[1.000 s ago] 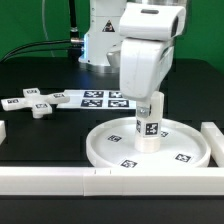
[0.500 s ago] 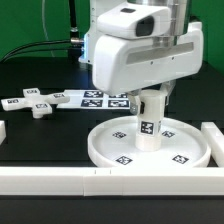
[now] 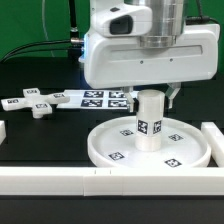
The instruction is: Assemble round table
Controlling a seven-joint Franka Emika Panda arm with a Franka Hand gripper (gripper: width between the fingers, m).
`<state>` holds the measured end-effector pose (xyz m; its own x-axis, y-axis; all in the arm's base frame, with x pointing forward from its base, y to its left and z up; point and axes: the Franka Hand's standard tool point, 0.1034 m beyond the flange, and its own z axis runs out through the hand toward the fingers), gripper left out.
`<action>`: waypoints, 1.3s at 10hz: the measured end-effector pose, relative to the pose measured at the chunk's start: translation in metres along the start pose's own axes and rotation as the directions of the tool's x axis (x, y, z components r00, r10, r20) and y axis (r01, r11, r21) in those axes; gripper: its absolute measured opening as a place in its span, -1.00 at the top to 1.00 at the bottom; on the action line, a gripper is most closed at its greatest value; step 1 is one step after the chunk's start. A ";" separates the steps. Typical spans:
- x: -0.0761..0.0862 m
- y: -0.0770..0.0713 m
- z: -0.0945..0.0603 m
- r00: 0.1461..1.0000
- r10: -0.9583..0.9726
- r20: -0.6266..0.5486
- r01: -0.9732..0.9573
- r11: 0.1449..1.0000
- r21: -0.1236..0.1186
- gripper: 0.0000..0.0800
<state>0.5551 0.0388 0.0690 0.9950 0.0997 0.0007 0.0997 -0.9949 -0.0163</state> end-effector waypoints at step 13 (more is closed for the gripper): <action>-0.031 -0.005 -0.025 0.956 0.294 0.008 -0.294 0.955 0.046 -0.62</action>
Offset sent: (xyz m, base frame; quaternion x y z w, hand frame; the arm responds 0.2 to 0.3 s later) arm 0.0037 0.0176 0.0029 0.0214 -0.0434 0.3025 0.9519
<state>0.5241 0.0400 0.0942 0.9804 -0.1968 -0.0121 -0.1971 -0.9784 -0.0617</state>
